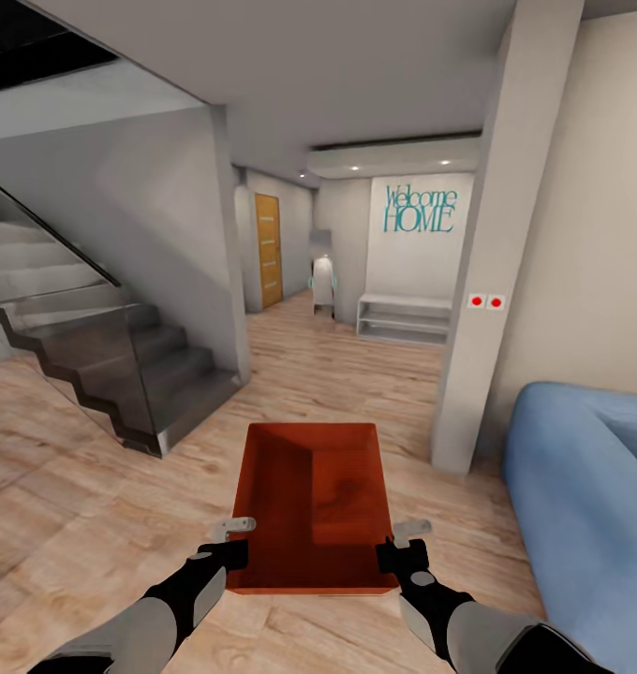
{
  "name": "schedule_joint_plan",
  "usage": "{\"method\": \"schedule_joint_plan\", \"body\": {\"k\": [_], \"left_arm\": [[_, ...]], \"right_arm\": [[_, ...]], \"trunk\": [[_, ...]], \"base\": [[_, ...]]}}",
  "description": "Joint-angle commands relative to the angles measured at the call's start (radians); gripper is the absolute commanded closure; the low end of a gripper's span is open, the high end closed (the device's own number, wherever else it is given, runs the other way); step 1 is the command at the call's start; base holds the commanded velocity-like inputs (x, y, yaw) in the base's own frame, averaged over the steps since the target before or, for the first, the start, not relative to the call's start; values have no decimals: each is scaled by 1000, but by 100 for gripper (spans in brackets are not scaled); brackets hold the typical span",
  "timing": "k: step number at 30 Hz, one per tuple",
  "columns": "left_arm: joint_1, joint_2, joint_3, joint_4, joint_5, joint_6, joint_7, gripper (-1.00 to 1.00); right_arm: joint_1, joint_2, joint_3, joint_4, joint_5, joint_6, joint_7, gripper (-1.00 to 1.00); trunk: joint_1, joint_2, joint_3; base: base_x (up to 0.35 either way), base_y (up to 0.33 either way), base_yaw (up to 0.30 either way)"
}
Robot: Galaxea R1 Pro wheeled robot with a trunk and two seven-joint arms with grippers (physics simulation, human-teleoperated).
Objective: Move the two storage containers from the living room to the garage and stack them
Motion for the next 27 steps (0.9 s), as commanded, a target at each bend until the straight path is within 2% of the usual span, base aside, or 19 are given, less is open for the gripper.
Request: {"method": "schedule_joint_plan", "body": {"k": [1,27], "left_arm": [[0,-1,0,-1,-3,6,9,100],[0,0,1,-1,-3,6,9,100]], "right_arm": [[-1,1,-22,-12,1,-2,-5,100],[-1,2,-22,-12,1,-2,-3,100]], "trunk": [[1,-1,-1],[1,-1,-1]], "base": [[321,0,0],[322,0,0]]}}
